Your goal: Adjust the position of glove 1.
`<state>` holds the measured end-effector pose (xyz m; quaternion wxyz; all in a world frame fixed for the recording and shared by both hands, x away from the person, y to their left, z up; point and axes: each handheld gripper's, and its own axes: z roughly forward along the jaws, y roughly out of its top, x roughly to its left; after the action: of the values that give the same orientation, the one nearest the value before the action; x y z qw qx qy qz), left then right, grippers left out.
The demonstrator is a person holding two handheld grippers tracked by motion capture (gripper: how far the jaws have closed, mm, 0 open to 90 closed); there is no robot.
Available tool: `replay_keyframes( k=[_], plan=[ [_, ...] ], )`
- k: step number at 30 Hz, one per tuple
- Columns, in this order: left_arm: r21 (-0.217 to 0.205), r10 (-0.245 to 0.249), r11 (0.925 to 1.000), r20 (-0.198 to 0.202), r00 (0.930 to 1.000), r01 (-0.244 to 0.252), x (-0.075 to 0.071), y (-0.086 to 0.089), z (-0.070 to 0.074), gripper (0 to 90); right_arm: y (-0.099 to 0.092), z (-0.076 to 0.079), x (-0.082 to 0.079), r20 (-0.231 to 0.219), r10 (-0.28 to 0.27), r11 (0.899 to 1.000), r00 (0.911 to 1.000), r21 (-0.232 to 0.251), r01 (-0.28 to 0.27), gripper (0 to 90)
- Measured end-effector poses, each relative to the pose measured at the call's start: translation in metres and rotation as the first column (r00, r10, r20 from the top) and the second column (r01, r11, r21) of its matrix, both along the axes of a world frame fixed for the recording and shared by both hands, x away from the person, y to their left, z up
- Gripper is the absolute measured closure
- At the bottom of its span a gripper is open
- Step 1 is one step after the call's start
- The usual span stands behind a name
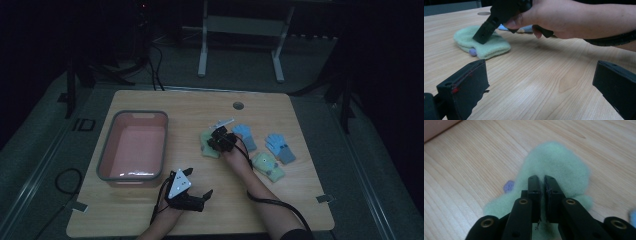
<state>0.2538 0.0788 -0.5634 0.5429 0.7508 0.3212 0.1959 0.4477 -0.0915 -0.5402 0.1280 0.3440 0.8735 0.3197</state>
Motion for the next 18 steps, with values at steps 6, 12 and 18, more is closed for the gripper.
replay_keyframes(
  k=[6, 12, 18],
  plan=[
    [0.0, -0.001, 1.0, 0.0, 1.0, 0.001, 0.0, 0.0, 0.0, 0.3, -0.007, 0.026, -0.01, 0.015, -0.003, 1.0, 0.9999, 0.024, 0.003, 85.7],
    [0.003, 0.002, 1.0, 0.004, 1.0, -0.002, 0.0, -0.001, 0.0, 0.3, -0.024, 0.058, -0.03, 0.06, 0.012, 0.999, 0.9982, 0.044, -0.014, 85.7],
    [0.003, 0.004, 1.0, 0.001, 1.0, -0.004, 0.0, -0.001, 0.0, 0.3, -0.045, 0.075, -0.055, 0.08, 0.01, 0.999, 0.9967, 0.052, -0.014, 85.7]
  ],
)
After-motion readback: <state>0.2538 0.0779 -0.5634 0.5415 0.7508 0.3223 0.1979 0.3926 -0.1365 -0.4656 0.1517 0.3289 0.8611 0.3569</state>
